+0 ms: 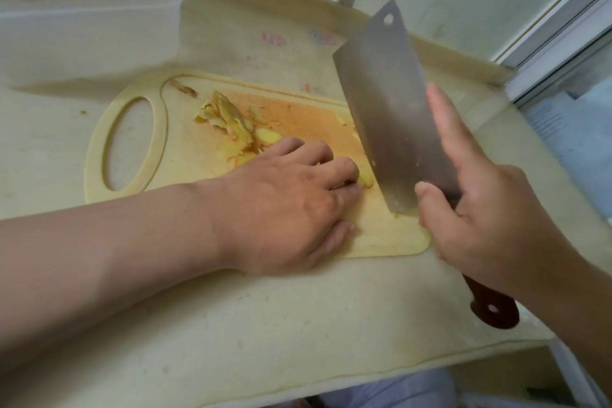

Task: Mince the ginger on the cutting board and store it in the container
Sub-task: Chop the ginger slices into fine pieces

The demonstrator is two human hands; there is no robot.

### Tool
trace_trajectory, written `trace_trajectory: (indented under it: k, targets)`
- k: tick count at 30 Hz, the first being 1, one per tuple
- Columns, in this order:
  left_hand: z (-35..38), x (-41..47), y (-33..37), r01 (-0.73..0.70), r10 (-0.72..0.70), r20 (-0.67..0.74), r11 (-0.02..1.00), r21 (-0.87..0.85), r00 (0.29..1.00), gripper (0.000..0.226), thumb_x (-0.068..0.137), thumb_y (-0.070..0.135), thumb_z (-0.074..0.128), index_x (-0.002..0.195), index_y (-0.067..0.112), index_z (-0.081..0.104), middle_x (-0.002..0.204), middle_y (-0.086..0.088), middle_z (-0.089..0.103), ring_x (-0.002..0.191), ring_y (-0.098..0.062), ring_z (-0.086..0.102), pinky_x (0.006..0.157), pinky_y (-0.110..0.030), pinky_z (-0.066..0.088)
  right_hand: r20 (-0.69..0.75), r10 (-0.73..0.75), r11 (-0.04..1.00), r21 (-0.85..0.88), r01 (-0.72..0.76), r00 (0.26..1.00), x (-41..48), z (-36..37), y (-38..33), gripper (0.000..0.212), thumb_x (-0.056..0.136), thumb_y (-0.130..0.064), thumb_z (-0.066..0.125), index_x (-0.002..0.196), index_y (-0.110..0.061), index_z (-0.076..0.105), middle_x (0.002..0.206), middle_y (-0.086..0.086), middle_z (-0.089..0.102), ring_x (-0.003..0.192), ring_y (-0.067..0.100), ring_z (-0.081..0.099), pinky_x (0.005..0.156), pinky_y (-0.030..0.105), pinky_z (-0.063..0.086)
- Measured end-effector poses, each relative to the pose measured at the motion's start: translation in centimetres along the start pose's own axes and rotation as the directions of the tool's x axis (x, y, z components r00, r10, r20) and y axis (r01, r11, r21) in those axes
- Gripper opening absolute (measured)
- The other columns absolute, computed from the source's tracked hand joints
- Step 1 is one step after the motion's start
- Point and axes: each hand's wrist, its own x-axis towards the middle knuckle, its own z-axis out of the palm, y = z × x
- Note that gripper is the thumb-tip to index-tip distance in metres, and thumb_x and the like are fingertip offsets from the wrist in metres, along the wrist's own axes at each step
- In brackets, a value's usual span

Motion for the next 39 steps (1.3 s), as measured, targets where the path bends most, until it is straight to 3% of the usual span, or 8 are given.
trace_trajectory:
  k: [7, 10, 15, 18, 23, 28, 34, 39]
  targets:
    - [0.1, 0.1, 0.0, -0.003, 0.003, 0.009, 1.0, 0.0, 1.0, 0.066, 0.098, 0.052, 0.014, 0.138, 0.018, 0.053, 0.128, 0.002, 0.052, 0.112, -0.028, 0.049, 0.096, -0.047, 0.041, 0.258, 0.062, 0.983, -0.182, -0.015, 0.964, 3.8, -1.1, -1.2, 0.09, 0.098, -0.015, 0.049, 0.157, -0.062, 0.0, 0.055, 0.001, 0.064, 0.044, 0.015, 0.061, 0.055, 0.043, 0.058]
    - [0.0, 0.1, -0.1, -0.014, 0.014, 0.01, 1.0, -0.003, 1.0, 0.065, 0.099, 0.052, 0.016, 0.139, 0.017, 0.054, 0.128, 0.001, 0.054, 0.111, -0.029, 0.05, 0.094, -0.048, 0.043, 0.21, 0.041, 0.989, -0.145, -0.011, 0.977, 4.9, -0.5, -1.4, 0.09, 0.096, -0.011, 0.049, 0.16, -0.056, 0.003, 0.057, -0.008, 0.066, 0.044, 0.014, 0.063, 0.056, 0.04, 0.061]
    - [-0.1, 0.0, 0.0, -0.005, 0.005, 0.008, 1.0, 0.005, 1.0, 0.065, 0.098, 0.052, 0.015, 0.137, 0.019, 0.053, 0.129, 0.001, 0.053, 0.112, -0.028, 0.05, 0.095, -0.047, 0.042, 0.028, 0.044, 0.999, -0.027, -0.043, 0.999, 1.4, 0.0, -0.4, 0.092, 0.099, -0.01, 0.053, 0.159, -0.059, 0.004, 0.056, 0.01, 0.064, 0.042, 0.02, 0.056, 0.049, 0.04, 0.051]
    - [-0.1, 0.1, 0.0, -0.002, 0.002, 0.014, 1.0, 0.005, 1.0, 0.064, 0.098, 0.053, 0.014, 0.137, 0.02, 0.052, 0.127, 0.003, 0.051, 0.113, -0.027, 0.048, 0.096, -0.047, 0.041, 0.05, 0.037, 0.999, -0.027, -0.036, 0.998, 0.4, -0.5, -0.6, 0.091, 0.097, -0.013, 0.051, 0.156, -0.064, 0.004, 0.059, 0.014, 0.067, 0.043, 0.024, 0.058, 0.05, 0.043, 0.051]
    - [-0.1, 0.1, 0.0, -0.014, 0.014, 0.015, 1.0, 0.011, 1.0, 0.066, 0.099, 0.053, 0.013, 0.135, 0.017, 0.055, 0.122, 0.0, 0.053, 0.109, -0.029, 0.049, 0.094, -0.048, 0.042, 0.234, 0.049, 0.983, -0.184, -0.006, 0.971, 4.0, -0.8, -1.4, 0.09, 0.096, -0.012, 0.049, 0.16, -0.057, 0.003, 0.052, 0.003, 0.063, 0.043, 0.013, 0.063, 0.052, 0.04, 0.059]
    - [-0.2, 0.0, 0.0, -0.017, 0.017, 0.019, 1.0, 0.012, 1.0, 0.065, 0.099, 0.053, 0.016, 0.135, 0.016, 0.055, 0.122, -0.001, 0.055, 0.108, -0.029, 0.051, 0.092, -0.048, 0.043, 0.14, 0.004, 0.993, -0.12, 0.013, 0.99, 4.6, -0.1, -1.5, 0.091, 0.095, -0.009, 0.049, 0.162, -0.051, 0.005, 0.051, 0.004, 0.06, 0.043, 0.016, 0.061, 0.052, 0.041, 0.057]
    - [-0.3, 0.0, 0.1, -0.004, 0.004, 0.013, 1.0, 0.003, 1.0, 0.063, 0.098, 0.052, 0.015, 0.133, 0.018, 0.055, 0.124, 0.0, 0.054, 0.111, -0.028, 0.05, 0.095, -0.048, 0.042, 0.012, 0.037, 0.999, 0.005, -0.037, 0.999, -0.1, 0.0, -0.2, 0.093, 0.099, -0.01, 0.053, 0.155, -0.065, 0.004, 0.06, 0.018, 0.065, 0.042, 0.027, 0.058, 0.048, 0.048, 0.053]
    - [-0.2, 0.1, 0.1, -0.004, 0.004, 0.017, 1.0, 0.02, 1.0, 0.064, 0.1, 0.052, 0.015, 0.132, 0.018, 0.057, 0.122, 0.0, 0.054, 0.109, -0.029, 0.05, 0.093, -0.047, 0.042, 0.189, 0.071, 0.991, -0.125, -0.048, 0.979, 2.2, -1.0, -0.9, 0.091, 0.097, -0.014, 0.05, 0.155, -0.065, 0.002, 0.057, 0.005, 0.067, 0.043, 0.016, 0.062, 0.054, 0.038, 0.056]
